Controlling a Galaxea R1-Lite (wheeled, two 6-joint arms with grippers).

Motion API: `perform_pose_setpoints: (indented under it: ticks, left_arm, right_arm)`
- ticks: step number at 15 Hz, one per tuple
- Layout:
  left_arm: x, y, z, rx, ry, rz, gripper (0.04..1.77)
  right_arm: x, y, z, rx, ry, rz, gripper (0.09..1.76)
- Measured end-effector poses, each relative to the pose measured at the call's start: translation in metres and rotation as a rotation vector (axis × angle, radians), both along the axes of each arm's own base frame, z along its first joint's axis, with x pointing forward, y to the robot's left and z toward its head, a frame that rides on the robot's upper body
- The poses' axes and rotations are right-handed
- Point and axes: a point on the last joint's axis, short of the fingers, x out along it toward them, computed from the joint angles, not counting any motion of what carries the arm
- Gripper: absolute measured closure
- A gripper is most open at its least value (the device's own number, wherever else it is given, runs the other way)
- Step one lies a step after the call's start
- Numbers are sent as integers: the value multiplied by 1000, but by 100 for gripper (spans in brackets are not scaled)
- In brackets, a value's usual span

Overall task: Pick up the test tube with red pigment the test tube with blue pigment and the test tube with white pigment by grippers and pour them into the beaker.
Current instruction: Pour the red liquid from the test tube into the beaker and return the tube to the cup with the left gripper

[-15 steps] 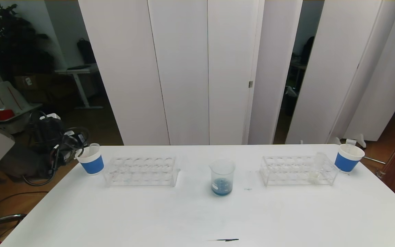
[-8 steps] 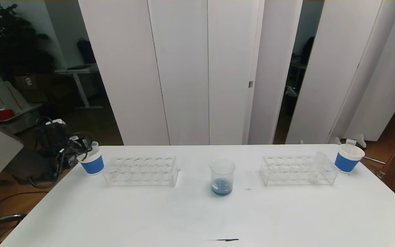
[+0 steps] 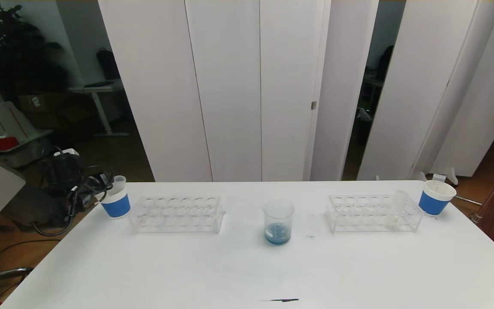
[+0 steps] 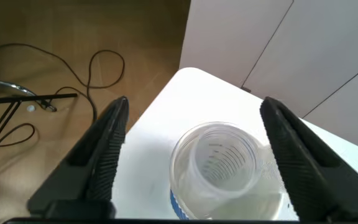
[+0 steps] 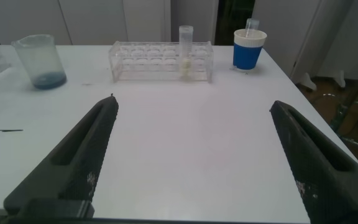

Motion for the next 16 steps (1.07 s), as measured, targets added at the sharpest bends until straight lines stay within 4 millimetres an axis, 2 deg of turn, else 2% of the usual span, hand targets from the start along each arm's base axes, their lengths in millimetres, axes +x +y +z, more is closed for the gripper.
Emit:
perform_pose_setpoints:
  ticks: [1,8,12,16]
  left_arm:
    - [0,-1,2,4,-7,-5,10]
    - [-7,-2,18,40,-35,-8,8]
    - [-17,-8,43,56,-70,-18,8]
    - [-40,-22,74,70,-101,-38,8]
  right_arm:
    - [0,0,0,0,0,0,10]
    - [0,0,0,0,0,0,10]
    - [0,0,0,0,0,0,10]
    - [0,0,0,0,0,0,10]
